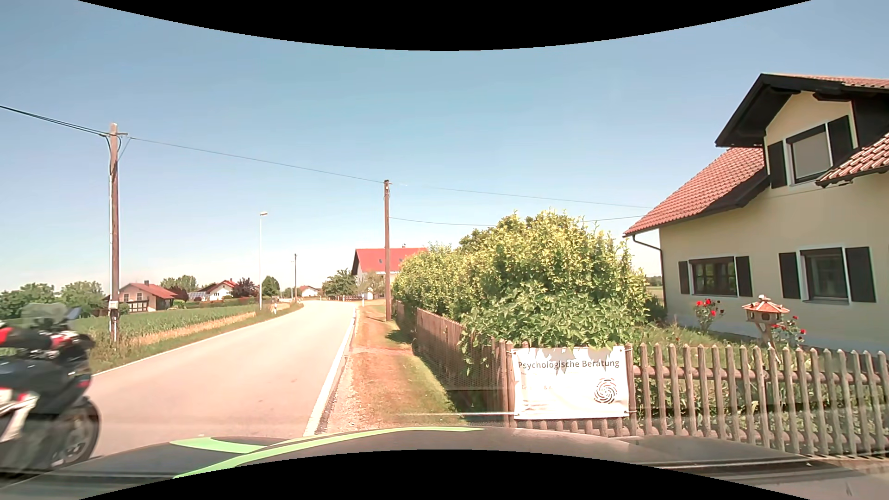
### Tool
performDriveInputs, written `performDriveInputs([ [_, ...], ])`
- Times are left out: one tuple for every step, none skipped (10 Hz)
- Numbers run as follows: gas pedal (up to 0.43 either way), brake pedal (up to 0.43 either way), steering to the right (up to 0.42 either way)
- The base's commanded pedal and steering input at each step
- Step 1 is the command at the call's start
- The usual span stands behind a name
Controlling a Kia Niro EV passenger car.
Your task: Follow the waypoints while adhering to traffic rules and regulations
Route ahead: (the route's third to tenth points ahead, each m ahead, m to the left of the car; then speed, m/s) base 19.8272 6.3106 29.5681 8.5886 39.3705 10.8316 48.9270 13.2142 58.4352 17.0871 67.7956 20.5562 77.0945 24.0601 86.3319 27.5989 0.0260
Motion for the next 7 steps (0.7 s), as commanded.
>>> performDriveInputs([
  [0.0,0.348,-0.926],
  [0.0,0.341,-0.926],
  [0.0,0.335,-0.926],
  [0.0,0.335,-0.926],
  [0.0,0.335,-0.926],
  [0.0,0.329,-0.926],
  [0.0,0.329,-0.926],
])
